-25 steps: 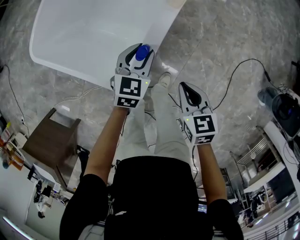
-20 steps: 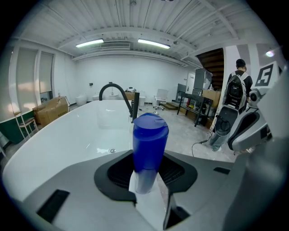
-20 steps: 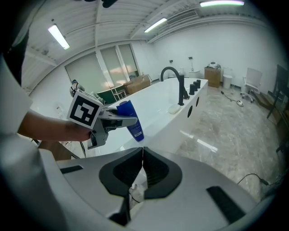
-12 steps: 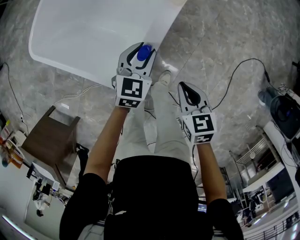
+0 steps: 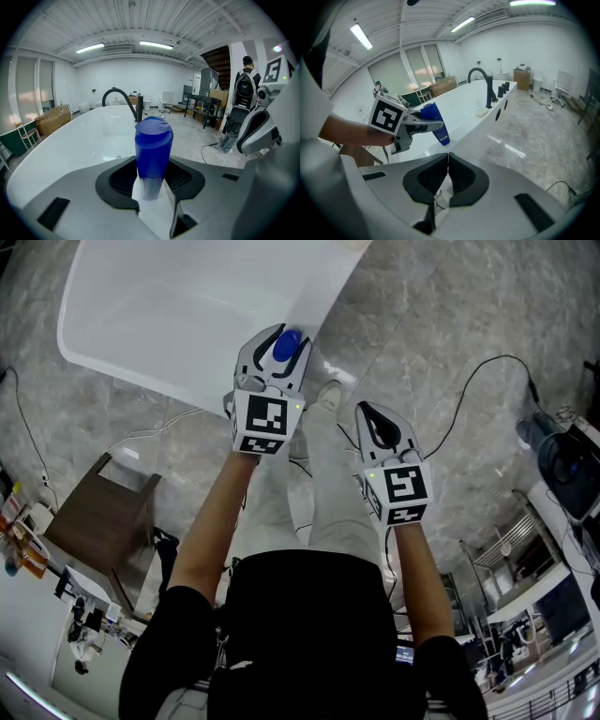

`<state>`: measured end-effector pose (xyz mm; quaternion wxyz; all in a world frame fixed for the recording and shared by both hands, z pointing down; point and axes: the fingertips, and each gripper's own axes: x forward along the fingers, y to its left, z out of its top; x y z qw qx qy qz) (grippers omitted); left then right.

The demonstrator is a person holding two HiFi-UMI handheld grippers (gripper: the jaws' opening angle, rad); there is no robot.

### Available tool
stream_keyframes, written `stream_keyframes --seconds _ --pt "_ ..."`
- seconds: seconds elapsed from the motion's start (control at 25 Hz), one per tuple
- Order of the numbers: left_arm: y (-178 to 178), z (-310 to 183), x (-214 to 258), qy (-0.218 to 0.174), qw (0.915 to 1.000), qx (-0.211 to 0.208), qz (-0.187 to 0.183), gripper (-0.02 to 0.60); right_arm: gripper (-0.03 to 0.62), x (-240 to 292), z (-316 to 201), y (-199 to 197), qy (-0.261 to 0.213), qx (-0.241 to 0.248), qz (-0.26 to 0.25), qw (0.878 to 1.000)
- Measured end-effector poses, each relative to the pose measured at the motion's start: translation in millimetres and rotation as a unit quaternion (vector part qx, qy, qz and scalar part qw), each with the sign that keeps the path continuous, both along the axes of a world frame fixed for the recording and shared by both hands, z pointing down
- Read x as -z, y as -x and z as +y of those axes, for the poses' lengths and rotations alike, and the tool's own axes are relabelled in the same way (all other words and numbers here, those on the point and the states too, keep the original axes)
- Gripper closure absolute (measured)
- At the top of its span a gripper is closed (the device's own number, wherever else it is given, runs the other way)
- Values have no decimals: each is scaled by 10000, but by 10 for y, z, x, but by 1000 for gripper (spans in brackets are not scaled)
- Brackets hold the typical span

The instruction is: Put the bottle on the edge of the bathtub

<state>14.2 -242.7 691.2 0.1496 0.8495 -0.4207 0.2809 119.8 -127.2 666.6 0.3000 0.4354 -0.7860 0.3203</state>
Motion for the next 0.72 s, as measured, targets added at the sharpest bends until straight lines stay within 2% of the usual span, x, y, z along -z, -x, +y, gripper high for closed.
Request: stream_keyframes --seconds 0.16,0.44,0.72 --pt "10 -19 -13 15 10000 -45 -75 399 572 8 -12 7 -2 -12 9 10000" --pt "16 51 51 64 9998 -193 13 354 572 90 -10 34 -58 -20 25 10000" --pt "72 142 260 95 9996 -242 127 351 572 342 -88 56 -319 -99 63 9994"
